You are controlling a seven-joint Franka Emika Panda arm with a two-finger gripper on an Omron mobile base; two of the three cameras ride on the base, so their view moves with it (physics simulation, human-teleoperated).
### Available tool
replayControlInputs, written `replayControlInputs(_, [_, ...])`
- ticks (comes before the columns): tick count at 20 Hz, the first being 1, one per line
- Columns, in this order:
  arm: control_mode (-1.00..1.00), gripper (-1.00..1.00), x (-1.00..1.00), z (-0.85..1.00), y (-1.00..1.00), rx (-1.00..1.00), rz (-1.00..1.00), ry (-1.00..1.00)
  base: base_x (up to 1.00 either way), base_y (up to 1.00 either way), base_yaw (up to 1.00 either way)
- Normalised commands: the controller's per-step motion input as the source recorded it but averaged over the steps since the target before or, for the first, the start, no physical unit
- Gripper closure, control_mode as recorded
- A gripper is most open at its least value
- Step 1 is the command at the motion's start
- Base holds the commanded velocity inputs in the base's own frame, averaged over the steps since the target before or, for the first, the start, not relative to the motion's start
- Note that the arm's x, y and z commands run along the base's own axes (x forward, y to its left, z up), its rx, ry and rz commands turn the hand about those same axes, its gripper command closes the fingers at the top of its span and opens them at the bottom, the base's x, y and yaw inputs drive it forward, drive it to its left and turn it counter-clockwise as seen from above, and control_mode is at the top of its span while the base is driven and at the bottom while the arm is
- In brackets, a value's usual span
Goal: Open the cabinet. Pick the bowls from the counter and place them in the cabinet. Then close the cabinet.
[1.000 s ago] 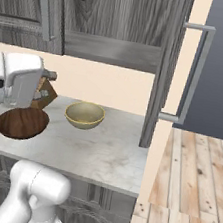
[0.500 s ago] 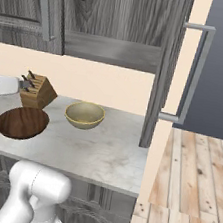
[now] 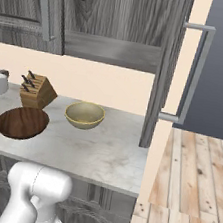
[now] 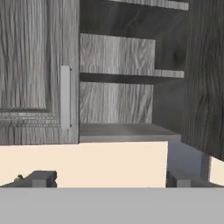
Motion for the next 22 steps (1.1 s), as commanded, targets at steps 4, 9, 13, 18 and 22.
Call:
replayControlInputs(4, [-1.0,-1.0,0.0,0.0,0.17,0.0,0.31,-0.27,0.0,0.0,0.0])
replayControlInputs(9, [-1.0,-1.0,0.05,0.0,0.29,0.0,0.13,-0.28,0.0,0.0,0.0])
replayControlInputs(13, [-1.0,-1.0,0.17,0.0,0.21,0.0,0.04,-0.22,0.0,0.0,0.0])
replayControlInputs(18, [-1.0,-1.0,0.46,0.0,0.01,0.0,0.0,-0.02,0.0,0.0,0.0])
replayControlInputs(22, [-1.0,-1.0,0.58,0.0,0.0,0.0,0.0,0.0,0.0,0.0,0.0])
